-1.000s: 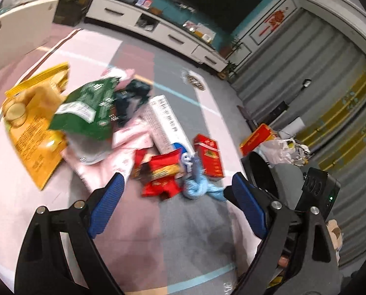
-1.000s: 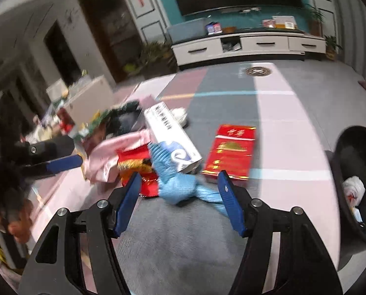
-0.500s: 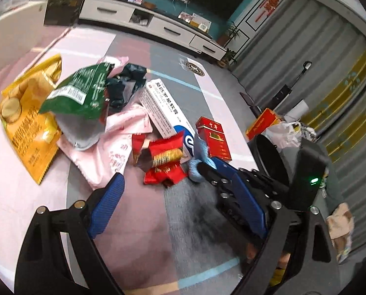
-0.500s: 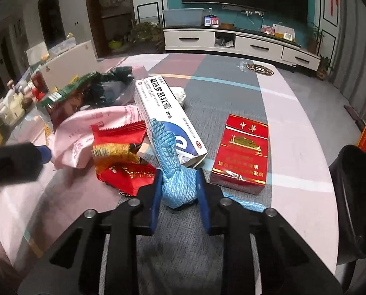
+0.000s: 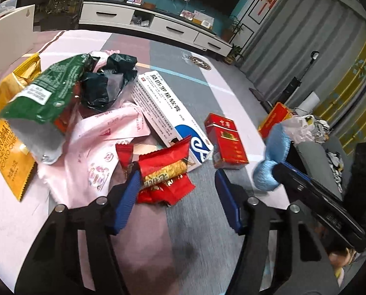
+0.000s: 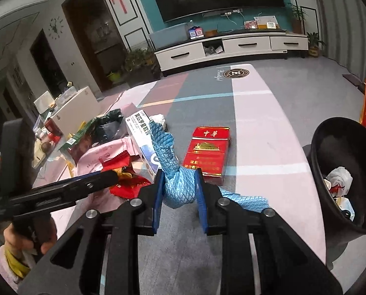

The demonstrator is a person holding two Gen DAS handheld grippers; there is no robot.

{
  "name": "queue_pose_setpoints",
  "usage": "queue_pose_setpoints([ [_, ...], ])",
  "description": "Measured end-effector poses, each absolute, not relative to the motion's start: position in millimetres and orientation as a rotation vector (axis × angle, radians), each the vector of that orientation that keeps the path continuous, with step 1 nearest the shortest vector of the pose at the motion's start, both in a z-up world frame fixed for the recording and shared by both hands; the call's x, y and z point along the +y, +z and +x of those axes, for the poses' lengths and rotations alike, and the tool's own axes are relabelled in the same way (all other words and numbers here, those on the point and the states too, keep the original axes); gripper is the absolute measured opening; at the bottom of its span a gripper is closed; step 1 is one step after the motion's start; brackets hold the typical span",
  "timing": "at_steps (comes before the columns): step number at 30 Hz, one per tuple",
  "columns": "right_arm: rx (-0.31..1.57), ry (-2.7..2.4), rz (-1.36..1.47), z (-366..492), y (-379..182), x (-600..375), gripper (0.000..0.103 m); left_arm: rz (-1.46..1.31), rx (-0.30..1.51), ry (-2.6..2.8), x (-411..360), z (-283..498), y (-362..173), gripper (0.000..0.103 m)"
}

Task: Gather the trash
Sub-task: 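Grasp the blue cloth with the right tool while the left tool grasps red snack wrappers, then carry cloth and wrappers over the bin and open both tools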

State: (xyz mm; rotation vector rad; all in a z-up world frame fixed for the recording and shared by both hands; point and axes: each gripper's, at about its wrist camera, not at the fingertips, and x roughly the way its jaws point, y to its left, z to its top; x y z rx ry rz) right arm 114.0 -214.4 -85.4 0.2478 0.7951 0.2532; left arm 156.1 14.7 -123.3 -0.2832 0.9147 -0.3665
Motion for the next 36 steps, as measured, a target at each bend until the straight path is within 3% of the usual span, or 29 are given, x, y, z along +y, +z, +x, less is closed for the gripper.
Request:
queue_pose_setpoints([
  [2,0.796,0.255,0.246,111.7,-85.3,-215.8,0.026,-0.270,0.919,-0.350,10.9,159.2,-127.3,0.061],
  [4,0.803,0.253,0.246,110.7,-86.0,-217.5,0.026,-0.263,0.924,-0.343,7.3,162.5,-130.1,0.049],
  [6,0.814,0.242,0.248,110.9,-87.9,-220.1,0.026,-0.257,0.929,-0.329,5.2,165.5,-132.6,0.024],
  [7,0.817,0.239,0.251,111.2,-88.5,-220.6,0.026,-0.257,0.933,-0.327,5.0,165.6,-133.3,0.019],
  [14,0.826,0.223,0.265,110.6,-91.2,-226.4,0.026,-0.264,0.913,-0.325,6.5,160.9,-129.2,0.001],
  [27,0.761,0.240,0.284,95.7,-75.9,-234.9,0.026,-0.256,0.805,-0.468,-7.6,125.5,-78.9,0.001],
  [36,0.669,0.132,0.329,72.7,-58.6,-284.0,0.026,-0.153,0.775,-0.570,-71.6,120.1,-57.4,0.001],
])
